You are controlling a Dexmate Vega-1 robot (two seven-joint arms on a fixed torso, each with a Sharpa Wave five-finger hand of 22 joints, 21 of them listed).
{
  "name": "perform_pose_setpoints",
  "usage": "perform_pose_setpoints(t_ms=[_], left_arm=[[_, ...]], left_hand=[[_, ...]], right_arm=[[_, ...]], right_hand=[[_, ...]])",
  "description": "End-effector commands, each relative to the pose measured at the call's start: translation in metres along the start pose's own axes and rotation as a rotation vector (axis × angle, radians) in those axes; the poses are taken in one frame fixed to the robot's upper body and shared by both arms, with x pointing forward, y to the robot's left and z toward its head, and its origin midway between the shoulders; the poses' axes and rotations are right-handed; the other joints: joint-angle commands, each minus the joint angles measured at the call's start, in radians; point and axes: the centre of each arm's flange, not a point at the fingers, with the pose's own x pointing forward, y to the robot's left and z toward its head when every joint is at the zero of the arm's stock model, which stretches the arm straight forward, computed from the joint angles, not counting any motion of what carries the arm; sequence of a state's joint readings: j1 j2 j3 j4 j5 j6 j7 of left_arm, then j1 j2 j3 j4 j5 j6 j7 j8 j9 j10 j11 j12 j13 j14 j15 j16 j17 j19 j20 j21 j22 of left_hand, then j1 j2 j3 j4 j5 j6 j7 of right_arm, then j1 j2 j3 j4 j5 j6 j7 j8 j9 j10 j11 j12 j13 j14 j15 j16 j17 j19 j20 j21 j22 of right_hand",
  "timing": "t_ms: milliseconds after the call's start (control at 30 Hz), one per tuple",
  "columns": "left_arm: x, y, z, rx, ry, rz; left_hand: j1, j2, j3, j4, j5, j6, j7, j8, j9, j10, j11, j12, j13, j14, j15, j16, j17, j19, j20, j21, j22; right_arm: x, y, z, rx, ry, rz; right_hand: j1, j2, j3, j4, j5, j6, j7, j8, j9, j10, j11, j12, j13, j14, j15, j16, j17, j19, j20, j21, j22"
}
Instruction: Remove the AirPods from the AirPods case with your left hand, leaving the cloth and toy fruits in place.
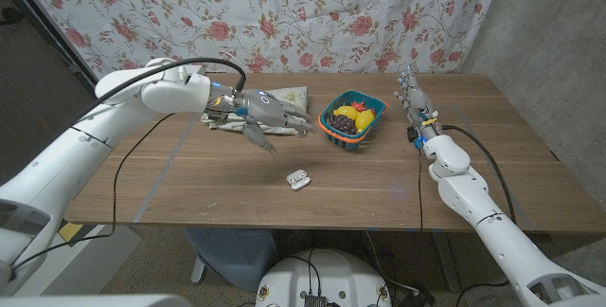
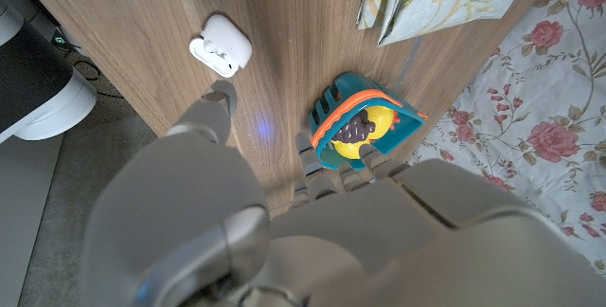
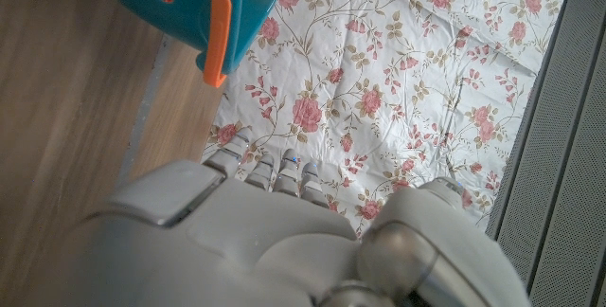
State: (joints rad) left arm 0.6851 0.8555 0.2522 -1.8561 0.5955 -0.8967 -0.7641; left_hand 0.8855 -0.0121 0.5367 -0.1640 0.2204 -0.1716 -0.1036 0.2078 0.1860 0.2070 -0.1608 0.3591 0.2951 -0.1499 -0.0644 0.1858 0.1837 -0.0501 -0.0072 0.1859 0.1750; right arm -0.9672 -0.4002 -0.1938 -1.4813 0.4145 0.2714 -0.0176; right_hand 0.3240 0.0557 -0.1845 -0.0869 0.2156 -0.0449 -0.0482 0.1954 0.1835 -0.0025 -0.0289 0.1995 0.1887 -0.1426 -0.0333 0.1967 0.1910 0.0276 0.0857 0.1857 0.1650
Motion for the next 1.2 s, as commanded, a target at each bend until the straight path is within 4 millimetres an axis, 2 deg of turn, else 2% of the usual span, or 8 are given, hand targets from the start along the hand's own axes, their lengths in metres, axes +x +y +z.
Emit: perform_pose_setpoints(t_ms=[33, 467, 967, 1200], left_arm=[[-0.004, -0.005, 0.003, 0.035, -0.003, -0.001], [-0.008, -0.009, -0.001, 0.061, 0.019, 0.000], [-0.008, -0.020, 0.006, 0.053, -0.010, 0.044], [-0.009, -0.023, 0.011, 0.054, -0.026, 0.010]], left_hand=[[0.002, -0.009, 0.003, 0.002, -0.003, -0.251, -0.003, 0.010, 0.002, 0.000, -0.002, 0.006, 0.004, 0.006, -0.001, 0.005, 0.005, -0.009, 0.000, 0.006, 0.001], [-0.011, -0.018, 0.003, 0.006, -0.012, -0.206, -0.007, 0.022, 0.002, 0.014, -0.002, 0.017, 0.008, 0.026, -0.005, 0.010, 0.006, 0.005, 0.001, 0.012, 0.001], [-0.012, -0.023, 0.010, 0.003, -0.021, -0.154, -0.010, 0.034, 0.001, 0.035, -0.003, 0.031, 0.012, 0.055, -0.015, 0.014, 0.005, 0.033, -0.004, 0.020, 0.001], [-0.007, -0.023, 0.016, 0.001, -0.024, -0.145, -0.008, 0.033, 0.000, 0.051, -0.004, 0.039, 0.013, 0.067, -0.018, 0.015, 0.005, 0.041, -0.005, 0.020, 0.000]], right_arm=[[-0.003, 0.000, -0.003, 0.008, -0.004, -0.004], [-0.007, -0.001, -0.005, 0.015, -0.006, -0.014], [-0.009, 0.002, -0.008, 0.030, -0.015, -0.022], [-0.010, 0.003, -0.009, 0.032, -0.014, -0.024]], right_hand=[[0.012, 0.004, 0.001, -0.003, 0.007, -0.003, -0.004, -0.001, 0.003, 0.002, -0.010, -0.002, 0.003, 0.002, -0.020, 0.003, 0.000, -0.004, 0.004, -0.001, 0.003], [0.012, 0.005, 0.001, -0.003, 0.006, -0.003, -0.004, -0.001, 0.003, 0.001, -0.010, -0.002, 0.003, 0.002, -0.020, 0.003, -0.001, -0.005, 0.004, -0.001, 0.003], [0.013, 0.005, 0.001, -0.003, 0.006, -0.002, -0.003, -0.001, 0.003, 0.002, -0.009, -0.002, 0.003, 0.002, -0.020, 0.003, 0.000, -0.004, 0.004, -0.001, 0.003], [0.013, 0.006, 0.002, -0.003, 0.006, -0.004, -0.004, -0.002, 0.003, 0.001, -0.009, -0.003, 0.003, 0.002, -0.020, 0.003, -0.001, -0.004, 0.004, -0.001, 0.003]])
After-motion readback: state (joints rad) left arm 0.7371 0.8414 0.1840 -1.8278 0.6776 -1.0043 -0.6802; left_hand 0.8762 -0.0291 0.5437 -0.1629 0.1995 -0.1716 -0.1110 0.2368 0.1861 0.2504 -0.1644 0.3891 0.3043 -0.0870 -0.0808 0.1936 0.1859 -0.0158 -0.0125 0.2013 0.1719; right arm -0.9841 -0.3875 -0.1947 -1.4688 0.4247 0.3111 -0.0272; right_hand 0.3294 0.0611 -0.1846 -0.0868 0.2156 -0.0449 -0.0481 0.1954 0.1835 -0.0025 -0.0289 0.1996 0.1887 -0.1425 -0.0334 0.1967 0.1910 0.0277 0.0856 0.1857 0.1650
